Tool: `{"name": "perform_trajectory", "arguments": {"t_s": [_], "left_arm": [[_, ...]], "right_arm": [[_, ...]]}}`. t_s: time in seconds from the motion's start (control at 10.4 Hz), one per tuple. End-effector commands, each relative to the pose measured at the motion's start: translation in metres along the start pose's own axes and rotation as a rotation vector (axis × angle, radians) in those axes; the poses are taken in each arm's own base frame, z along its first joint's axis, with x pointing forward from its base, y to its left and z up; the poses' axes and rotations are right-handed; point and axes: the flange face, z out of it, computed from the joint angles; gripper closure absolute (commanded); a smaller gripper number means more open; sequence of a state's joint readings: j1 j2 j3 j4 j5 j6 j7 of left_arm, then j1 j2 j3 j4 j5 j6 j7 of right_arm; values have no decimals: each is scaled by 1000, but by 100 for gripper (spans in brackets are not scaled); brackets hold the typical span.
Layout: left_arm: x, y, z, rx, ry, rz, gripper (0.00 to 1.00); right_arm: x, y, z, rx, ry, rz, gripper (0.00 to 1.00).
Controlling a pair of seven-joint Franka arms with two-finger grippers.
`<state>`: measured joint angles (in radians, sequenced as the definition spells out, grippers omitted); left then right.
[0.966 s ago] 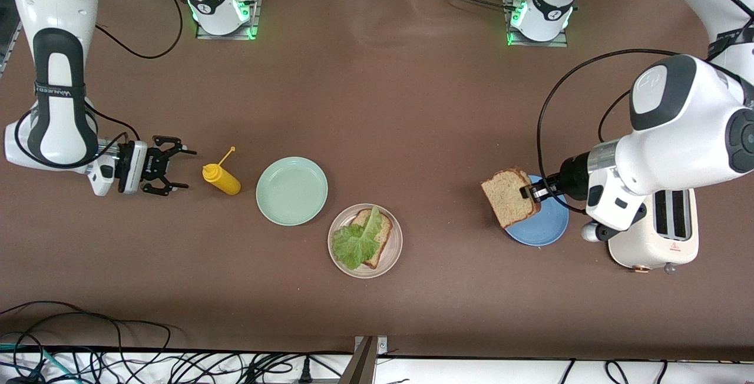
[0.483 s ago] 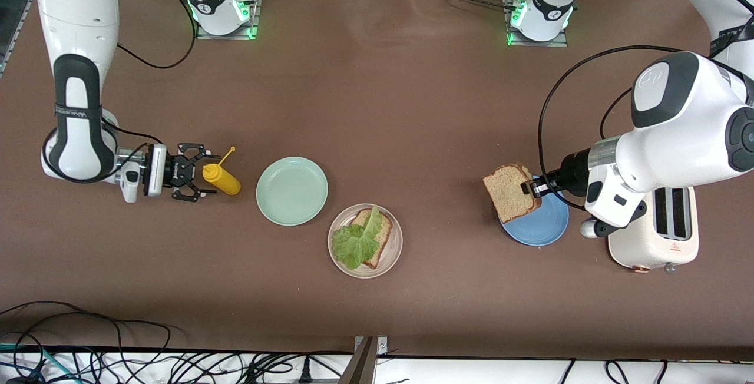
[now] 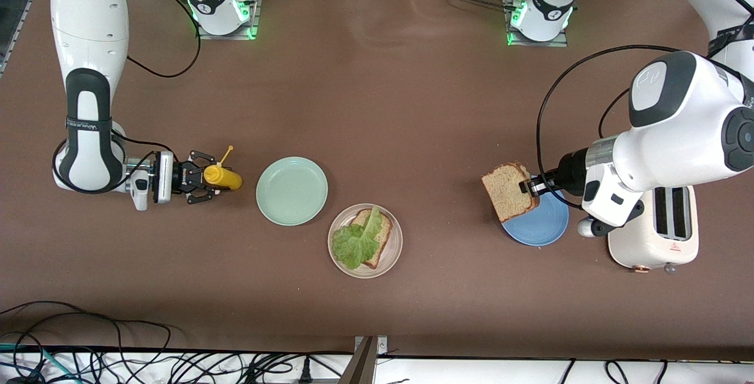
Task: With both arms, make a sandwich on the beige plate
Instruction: 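Reach the mustard bottle with the right gripper while the left gripper holds bread, then close the right gripper around the yellow mustard bottle and lift it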
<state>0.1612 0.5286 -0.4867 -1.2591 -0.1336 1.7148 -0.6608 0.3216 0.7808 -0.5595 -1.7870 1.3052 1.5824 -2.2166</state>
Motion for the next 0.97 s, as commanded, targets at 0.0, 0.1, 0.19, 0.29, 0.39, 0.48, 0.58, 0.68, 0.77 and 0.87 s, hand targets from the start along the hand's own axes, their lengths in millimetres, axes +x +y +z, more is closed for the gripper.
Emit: {"name": "perform_trajectory", "arguments": {"t_s": [0.0,0.1,0.19,0.29,0.39,0.48,0.58,0.68,0.77,0.87], "left_arm": [[-6,0,-4,13,3,21,100],[-6,0,-3,14,1,22,100],[-7,0,-4,14,3,21,100],[-7,1,-3,15,1,22,100],[-7,1,-2,15,1,21,100],[-8,2,-2,15,0,22,100],[-8,2,-2,15,0,21,100],[-8,2,-2,15,0,19,100],[-8,2,-1,16,-1,19,100],[-8,3,-1,15,0,20,100]], "right_arm": [[11,6,-2,9,12,40,100],[23,12,-6,12,-10,70,100],[38,17,-8,26,-50,102,100],[56,23,-9,29,-79,132,100],[75,26,-5,38,-118,173,100],[100,29,6,46,-166,203,100],[124,34,7,35,-211,230,100],[148,37,11,25,-279,241,100],[180,40,19,-8,-353,242,100],[208,41,28,-51,-430,256,100]]}}
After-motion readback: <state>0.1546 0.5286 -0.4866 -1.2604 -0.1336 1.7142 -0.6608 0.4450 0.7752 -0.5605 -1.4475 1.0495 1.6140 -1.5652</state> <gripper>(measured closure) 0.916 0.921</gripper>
